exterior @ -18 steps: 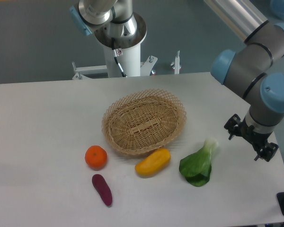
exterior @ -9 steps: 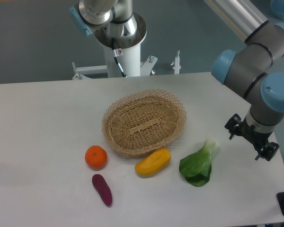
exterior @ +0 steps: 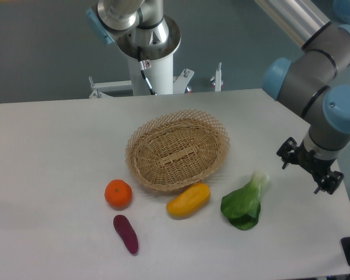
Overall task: Pick up the green vegetable from the table
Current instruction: 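Move the gripper over the bok choy stem and lower toward it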
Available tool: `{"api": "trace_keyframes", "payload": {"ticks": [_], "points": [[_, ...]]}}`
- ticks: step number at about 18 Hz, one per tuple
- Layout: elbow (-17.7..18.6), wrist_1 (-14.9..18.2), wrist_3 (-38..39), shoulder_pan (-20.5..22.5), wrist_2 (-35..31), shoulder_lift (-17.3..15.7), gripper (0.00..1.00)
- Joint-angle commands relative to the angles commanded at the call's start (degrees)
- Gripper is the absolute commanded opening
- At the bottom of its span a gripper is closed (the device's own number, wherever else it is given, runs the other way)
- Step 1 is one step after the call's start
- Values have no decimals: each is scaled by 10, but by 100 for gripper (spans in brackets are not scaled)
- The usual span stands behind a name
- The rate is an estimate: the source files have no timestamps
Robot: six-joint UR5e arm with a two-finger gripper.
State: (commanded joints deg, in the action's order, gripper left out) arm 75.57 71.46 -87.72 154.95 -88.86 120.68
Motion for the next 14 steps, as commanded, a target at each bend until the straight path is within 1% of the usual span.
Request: {"api": "trace_keyframes", "payload": {"ticks": [2, 6, 7, 10, 11, 14], "points": [[21, -1, 12, -5, 2, -8, 100], [41, -3, 56, -23, 1, -9, 100], [41, -6, 72, -27, 1, -6, 100], [50, -40, 84, -31, 1, -1, 100], [55, -46, 84, -31, 1, -1, 100], [59, -47, 84, -31, -1, -1, 100]]}}
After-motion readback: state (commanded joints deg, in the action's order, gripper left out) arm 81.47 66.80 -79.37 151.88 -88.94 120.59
